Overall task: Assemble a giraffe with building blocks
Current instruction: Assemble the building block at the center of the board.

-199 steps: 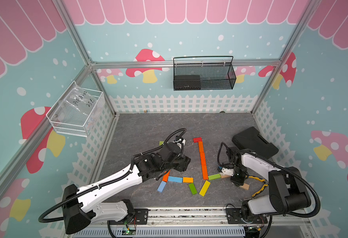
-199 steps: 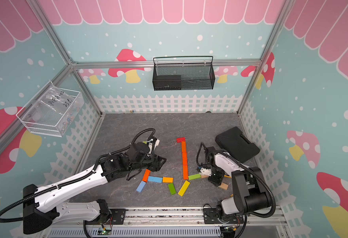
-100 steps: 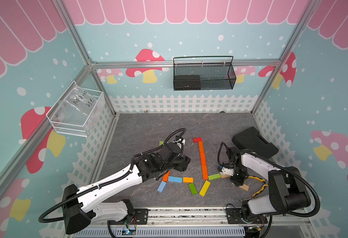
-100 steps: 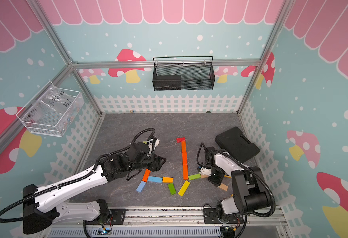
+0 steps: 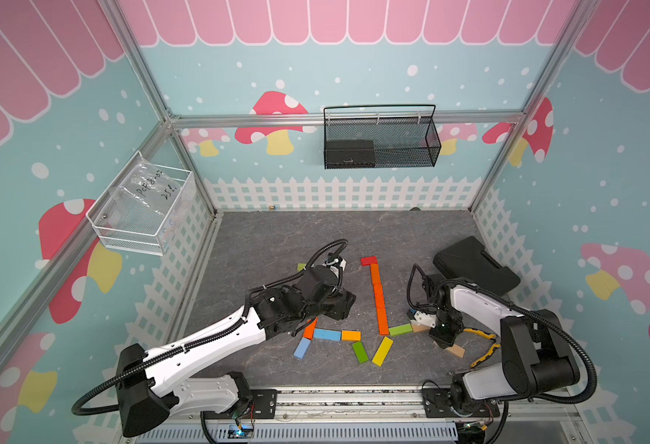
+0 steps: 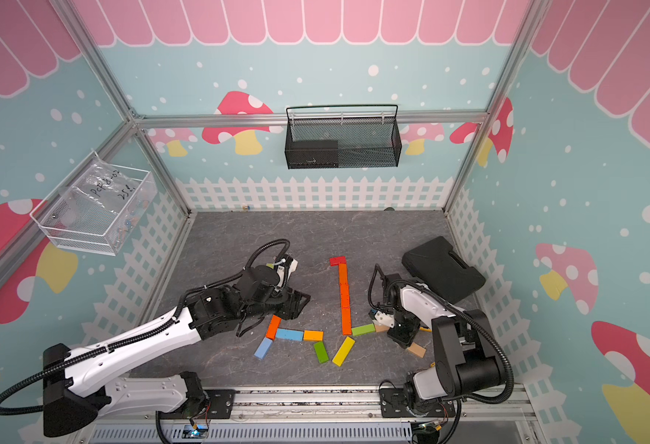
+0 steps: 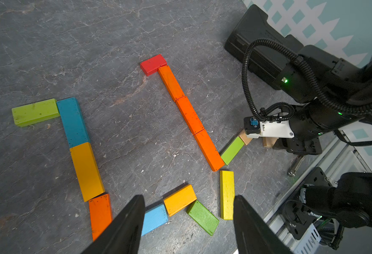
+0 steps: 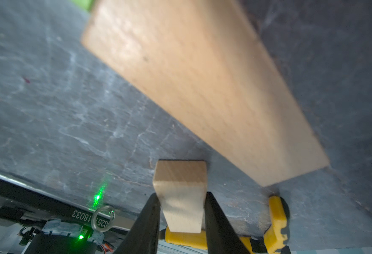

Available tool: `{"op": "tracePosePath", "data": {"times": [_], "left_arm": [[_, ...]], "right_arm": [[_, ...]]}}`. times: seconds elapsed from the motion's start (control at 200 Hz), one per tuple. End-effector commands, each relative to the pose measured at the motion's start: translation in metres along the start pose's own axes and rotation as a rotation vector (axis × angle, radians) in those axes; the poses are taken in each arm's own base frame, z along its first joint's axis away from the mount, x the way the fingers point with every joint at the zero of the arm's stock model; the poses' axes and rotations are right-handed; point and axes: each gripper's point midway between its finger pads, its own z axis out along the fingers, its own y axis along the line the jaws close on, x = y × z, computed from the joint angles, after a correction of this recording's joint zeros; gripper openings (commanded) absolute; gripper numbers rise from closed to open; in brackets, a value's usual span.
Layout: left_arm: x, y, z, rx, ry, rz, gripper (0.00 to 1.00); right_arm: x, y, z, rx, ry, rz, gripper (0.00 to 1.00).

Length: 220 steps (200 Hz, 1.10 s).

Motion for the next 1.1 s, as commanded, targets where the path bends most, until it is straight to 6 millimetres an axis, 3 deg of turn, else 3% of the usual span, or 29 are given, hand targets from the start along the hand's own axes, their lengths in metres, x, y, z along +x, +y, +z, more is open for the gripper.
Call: {"op": "tracePosePath", "data": {"times": [0.0,0.21,0.45,1.096], "left_arm": [[-0.002,0.005,-0.004,-0.016,-0.017,0.007,0.67],[-0.002,0.004,-0.003,-0.013,-0.015,0.007,0.67],[-0.002,0.005,-0.004,-0.018,-0.016,0.009,0.67],[-0.002,0.006,-0.004,-0.023,-0.016,0.010,0.67]], "right_arm": [[-0.004,0.009,-0.002,-0.035,-0.022,-0.008,0.43],[-0.005,0.010,0.001,-0.025,-0.038,0.000,0.46],[-0.001,-0.001,0.002,0.016,0.005,0.025,0.30],[-0.017,-0.025,-0.002,0.052,-0.010,0.147,0.28]]}}
